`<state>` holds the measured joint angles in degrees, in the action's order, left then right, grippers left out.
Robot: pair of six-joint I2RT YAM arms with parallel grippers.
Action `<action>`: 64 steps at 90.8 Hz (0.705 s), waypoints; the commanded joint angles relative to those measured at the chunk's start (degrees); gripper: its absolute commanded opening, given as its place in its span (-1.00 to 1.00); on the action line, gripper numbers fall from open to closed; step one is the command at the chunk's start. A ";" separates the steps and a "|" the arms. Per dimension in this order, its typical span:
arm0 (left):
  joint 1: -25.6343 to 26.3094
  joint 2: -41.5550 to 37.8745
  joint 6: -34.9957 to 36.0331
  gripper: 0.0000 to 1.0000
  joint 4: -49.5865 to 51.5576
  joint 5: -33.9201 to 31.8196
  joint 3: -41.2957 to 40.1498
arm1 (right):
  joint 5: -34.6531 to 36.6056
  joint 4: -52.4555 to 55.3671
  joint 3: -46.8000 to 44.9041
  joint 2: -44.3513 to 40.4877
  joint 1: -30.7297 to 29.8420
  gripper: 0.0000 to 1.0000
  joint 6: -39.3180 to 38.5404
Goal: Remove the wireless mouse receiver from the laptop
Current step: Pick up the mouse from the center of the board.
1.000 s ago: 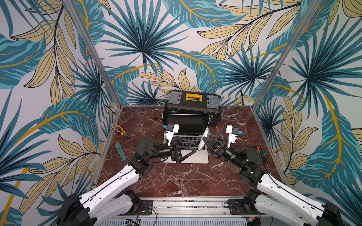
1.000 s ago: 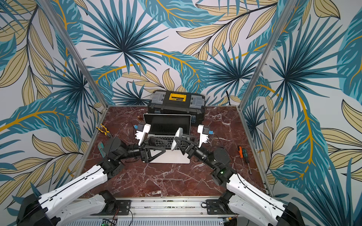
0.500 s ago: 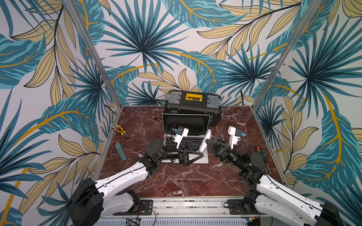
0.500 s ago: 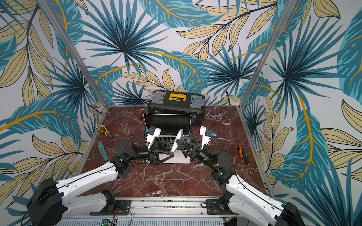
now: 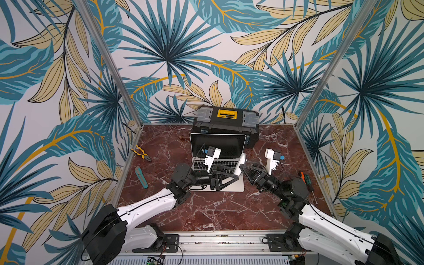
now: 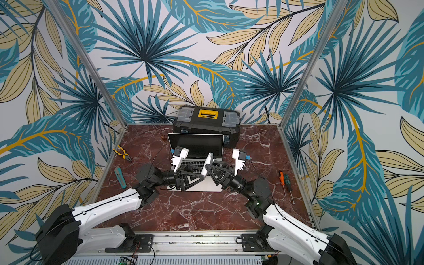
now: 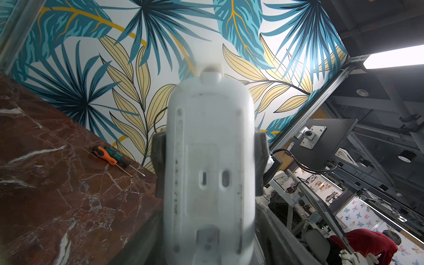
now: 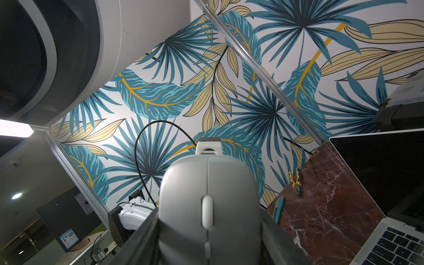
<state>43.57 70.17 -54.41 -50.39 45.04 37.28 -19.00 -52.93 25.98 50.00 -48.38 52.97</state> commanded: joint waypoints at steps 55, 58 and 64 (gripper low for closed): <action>0.31 -8.43 9.93 -0.40 21.66 -4.21 -0.16 | 8.90 11.07 0.03 -5.91 -0.05 0.93 -7.96; 0.33 -9.74 11.29 -0.42 24.86 -5.04 -0.40 | 10.18 12.87 -0.04 -7.10 0.02 0.96 -9.35; 0.30 -12.46 14.34 -0.42 34.39 -7.70 -0.01 | 13.18 17.55 0.40 -10.31 0.16 0.99 -12.39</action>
<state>43.79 62.72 -47.35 -33.12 41.91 37.23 -12.47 -43.24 25.82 43.97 -48.36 46.92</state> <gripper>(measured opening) 0.606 0.984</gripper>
